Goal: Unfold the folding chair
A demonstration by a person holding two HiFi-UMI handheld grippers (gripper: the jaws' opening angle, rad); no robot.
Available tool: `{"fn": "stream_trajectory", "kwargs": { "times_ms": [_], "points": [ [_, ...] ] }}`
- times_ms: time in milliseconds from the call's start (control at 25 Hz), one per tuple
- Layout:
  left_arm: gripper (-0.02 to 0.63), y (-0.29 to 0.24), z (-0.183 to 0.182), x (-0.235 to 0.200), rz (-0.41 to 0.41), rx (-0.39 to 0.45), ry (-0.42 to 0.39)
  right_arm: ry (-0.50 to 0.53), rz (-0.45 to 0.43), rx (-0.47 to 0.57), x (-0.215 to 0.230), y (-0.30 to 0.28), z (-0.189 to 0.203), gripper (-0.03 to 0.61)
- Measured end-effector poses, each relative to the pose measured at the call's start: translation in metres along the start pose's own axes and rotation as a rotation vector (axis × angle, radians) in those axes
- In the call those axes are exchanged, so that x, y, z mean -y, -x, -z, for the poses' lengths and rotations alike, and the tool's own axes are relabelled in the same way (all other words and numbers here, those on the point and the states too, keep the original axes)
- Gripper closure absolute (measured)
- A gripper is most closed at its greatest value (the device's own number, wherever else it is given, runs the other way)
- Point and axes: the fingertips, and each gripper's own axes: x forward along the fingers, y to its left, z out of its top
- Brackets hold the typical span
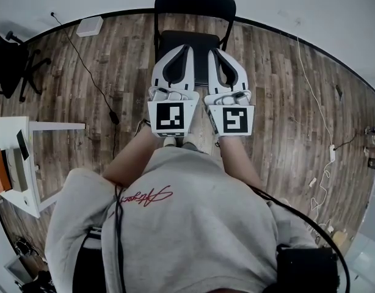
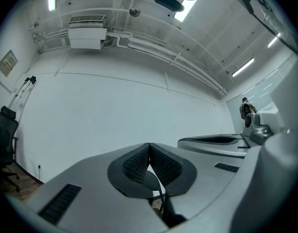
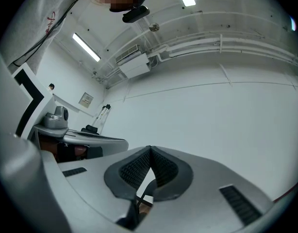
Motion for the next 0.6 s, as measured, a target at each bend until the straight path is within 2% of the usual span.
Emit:
{"fn": "stream_trajectory", "kwargs": {
  "times_ms": [600],
  "points": [
    [0.598, -0.005, 0.004, -0.010, -0.009, -0.008, -0.008, -0.011, 0.004, -0.002, 0.001, -0.004, 0.003, 0.563]
  ]
}}
